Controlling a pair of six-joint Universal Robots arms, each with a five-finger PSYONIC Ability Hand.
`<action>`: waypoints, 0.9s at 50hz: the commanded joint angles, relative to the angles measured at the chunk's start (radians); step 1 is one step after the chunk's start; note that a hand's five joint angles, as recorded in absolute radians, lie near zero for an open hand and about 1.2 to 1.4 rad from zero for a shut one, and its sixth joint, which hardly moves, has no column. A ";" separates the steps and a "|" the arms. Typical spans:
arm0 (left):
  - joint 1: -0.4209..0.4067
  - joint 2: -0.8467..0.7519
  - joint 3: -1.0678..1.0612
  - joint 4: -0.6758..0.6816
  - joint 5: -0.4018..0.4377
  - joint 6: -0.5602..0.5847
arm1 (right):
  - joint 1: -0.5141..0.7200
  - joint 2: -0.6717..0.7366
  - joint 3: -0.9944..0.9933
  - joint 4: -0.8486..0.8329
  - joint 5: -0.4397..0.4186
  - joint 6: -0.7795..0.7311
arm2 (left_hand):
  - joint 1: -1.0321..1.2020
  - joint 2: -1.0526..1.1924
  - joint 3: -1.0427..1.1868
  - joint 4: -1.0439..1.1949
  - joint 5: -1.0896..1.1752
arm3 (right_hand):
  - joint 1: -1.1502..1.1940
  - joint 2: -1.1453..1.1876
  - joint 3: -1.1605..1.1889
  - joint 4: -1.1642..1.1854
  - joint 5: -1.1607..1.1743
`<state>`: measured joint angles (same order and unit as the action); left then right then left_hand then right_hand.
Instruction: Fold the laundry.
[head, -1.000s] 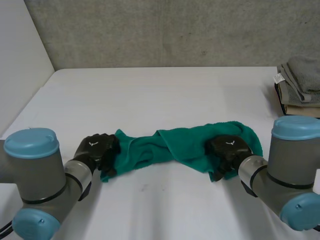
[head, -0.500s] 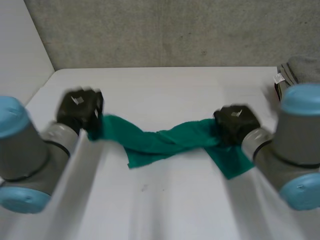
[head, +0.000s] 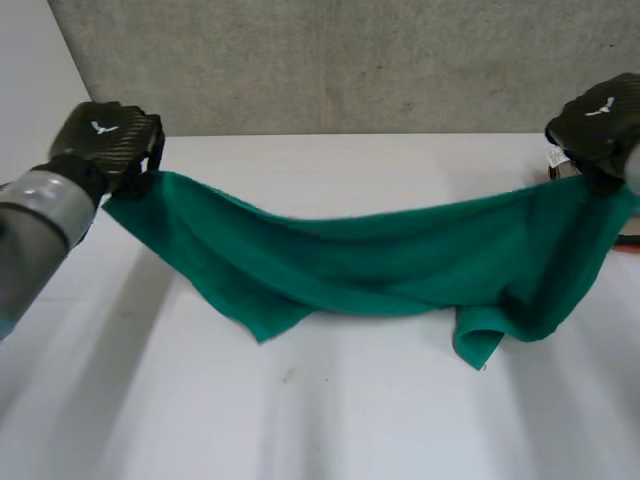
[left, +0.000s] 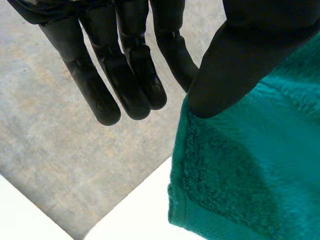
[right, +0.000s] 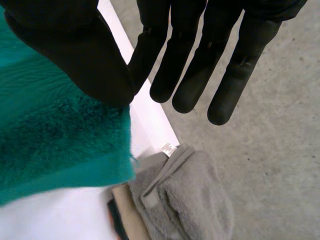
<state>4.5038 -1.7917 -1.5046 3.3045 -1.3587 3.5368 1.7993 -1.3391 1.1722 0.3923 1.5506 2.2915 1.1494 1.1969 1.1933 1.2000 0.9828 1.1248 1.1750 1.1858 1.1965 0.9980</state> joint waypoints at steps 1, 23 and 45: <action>-0.055 -0.213 0.338 0.174 -0.043 0.070 | 0.008 0.294 -0.411 -0.194 0.035 0.108 | 0.247 0.199 0.203 0.196 0.239 | 0.271 0.221 0.210 0.200 0.224; -0.023 -0.291 0.451 0.535 -0.221 -0.072 | 0.037 0.350 -0.444 -0.664 0.014 0.226 | 0.247 0.199 0.203 0.196 0.239 | 0.271 0.221 0.210 0.200 0.224; 0.027 0.009 -0.553 0.284 -0.025 0.218 | -0.023 0.266 0.312 -0.267 -0.087 0.045 | 0.247 0.199 0.203 0.196 0.239 | 0.271 0.221 0.210 0.200 0.224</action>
<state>4.4981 -1.9820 -1.7996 3.7741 -1.3813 3.5742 1.8054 -0.9630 1.3103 -0.0334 1.4605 2.4697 1.1493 1.1991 1.1957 1.2005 0.9828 1.1248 1.1774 1.1908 1.1997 1.0061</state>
